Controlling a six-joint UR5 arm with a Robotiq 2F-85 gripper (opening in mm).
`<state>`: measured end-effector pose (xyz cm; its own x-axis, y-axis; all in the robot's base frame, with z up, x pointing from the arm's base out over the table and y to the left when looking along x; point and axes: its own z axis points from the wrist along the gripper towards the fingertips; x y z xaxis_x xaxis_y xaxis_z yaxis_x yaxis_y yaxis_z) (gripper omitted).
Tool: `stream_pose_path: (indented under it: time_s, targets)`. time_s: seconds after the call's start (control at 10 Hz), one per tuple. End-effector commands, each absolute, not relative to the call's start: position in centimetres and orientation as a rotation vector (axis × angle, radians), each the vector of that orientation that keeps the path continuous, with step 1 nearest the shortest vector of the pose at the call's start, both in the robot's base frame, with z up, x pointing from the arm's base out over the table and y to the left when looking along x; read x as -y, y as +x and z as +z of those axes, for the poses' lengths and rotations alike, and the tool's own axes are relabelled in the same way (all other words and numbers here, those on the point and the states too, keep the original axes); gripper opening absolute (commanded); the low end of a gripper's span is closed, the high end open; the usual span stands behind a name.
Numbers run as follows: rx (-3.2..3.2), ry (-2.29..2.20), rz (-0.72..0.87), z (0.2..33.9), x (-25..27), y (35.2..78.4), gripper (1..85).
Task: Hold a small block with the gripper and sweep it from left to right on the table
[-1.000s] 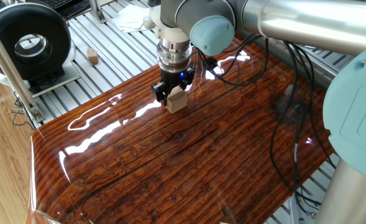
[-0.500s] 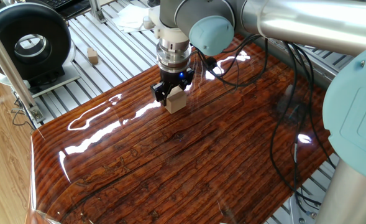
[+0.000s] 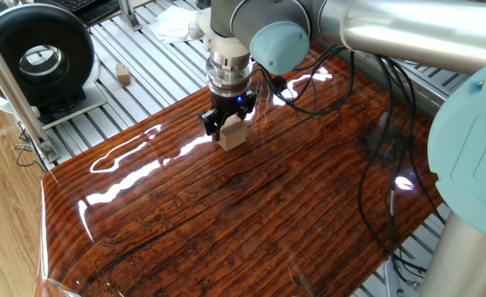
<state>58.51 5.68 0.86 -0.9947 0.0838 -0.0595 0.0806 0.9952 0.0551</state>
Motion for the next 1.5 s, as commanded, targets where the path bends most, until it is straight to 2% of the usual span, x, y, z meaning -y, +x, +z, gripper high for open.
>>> stream_pose_path:
  time_s: [0.0,1.4]
  targets:
    - [-3.075,0.143,0.098,0.9,-6.0,58.6,1.0]
    - [-3.083,0.172,0.127,0.9,-7.2,58.5,1.0]
